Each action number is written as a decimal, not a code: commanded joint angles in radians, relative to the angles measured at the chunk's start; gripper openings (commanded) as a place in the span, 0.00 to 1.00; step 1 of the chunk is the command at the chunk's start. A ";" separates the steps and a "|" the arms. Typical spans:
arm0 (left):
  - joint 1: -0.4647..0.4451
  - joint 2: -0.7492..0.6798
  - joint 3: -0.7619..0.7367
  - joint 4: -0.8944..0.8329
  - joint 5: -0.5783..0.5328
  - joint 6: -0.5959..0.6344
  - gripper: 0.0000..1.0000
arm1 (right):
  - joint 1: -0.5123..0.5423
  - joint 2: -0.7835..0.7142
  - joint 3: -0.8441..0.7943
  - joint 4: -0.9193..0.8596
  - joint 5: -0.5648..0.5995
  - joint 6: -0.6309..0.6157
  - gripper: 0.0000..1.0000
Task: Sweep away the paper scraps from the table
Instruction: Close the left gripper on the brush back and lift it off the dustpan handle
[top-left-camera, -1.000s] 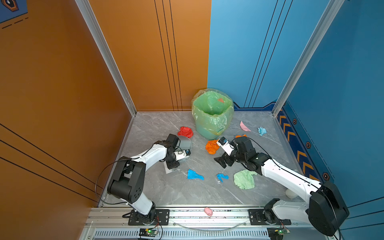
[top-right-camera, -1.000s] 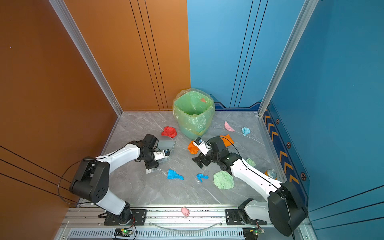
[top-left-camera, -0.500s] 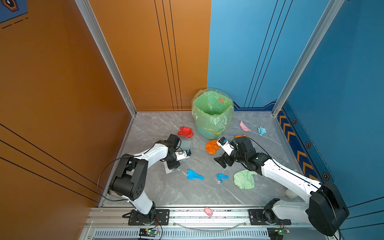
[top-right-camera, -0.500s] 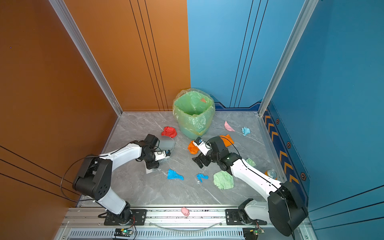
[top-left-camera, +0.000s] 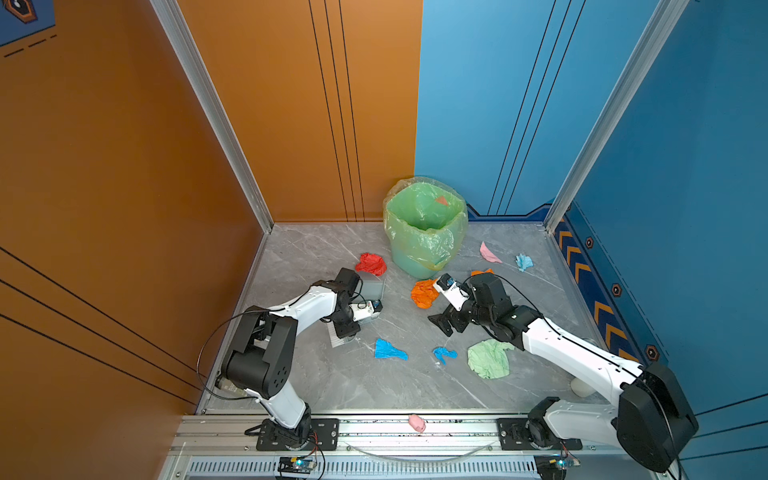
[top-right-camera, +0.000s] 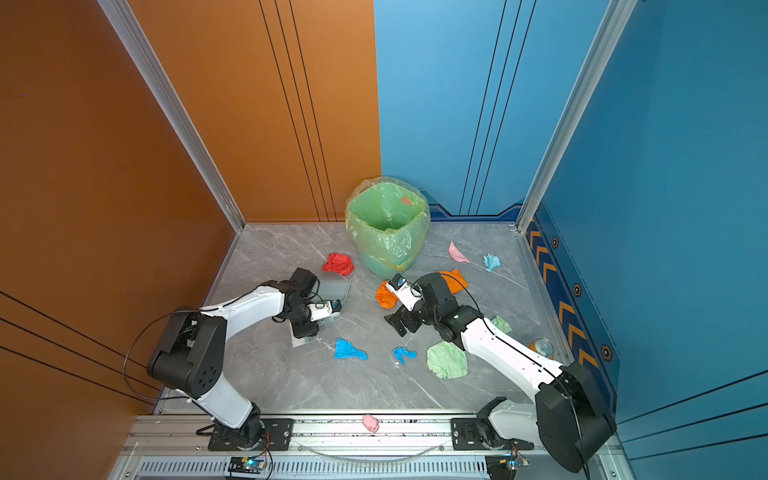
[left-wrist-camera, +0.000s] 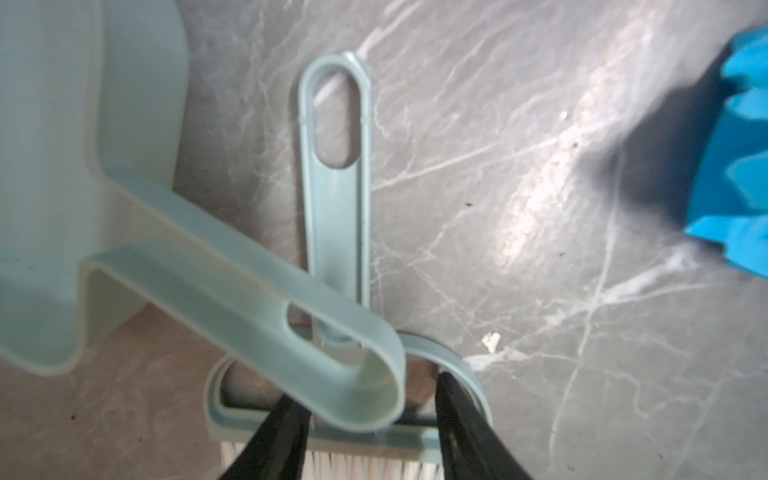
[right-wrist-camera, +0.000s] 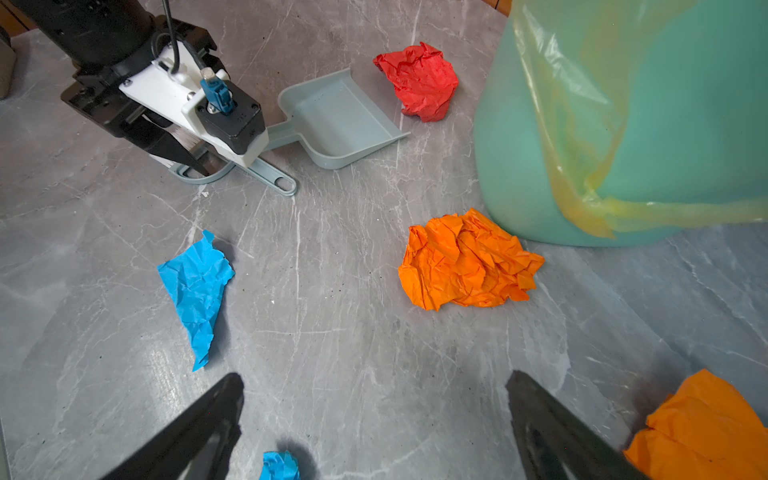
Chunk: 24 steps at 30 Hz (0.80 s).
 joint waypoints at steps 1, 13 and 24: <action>0.009 0.012 0.023 -0.026 0.029 0.012 0.50 | 0.008 -0.013 0.005 0.011 0.022 -0.008 1.00; 0.037 0.018 0.024 -0.028 0.032 0.018 0.51 | 0.007 -0.006 0.011 0.013 0.018 -0.009 1.00; 0.048 0.009 0.023 -0.035 0.051 0.018 0.52 | 0.009 0.013 0.024 0.014 0.008 -0.009 1.00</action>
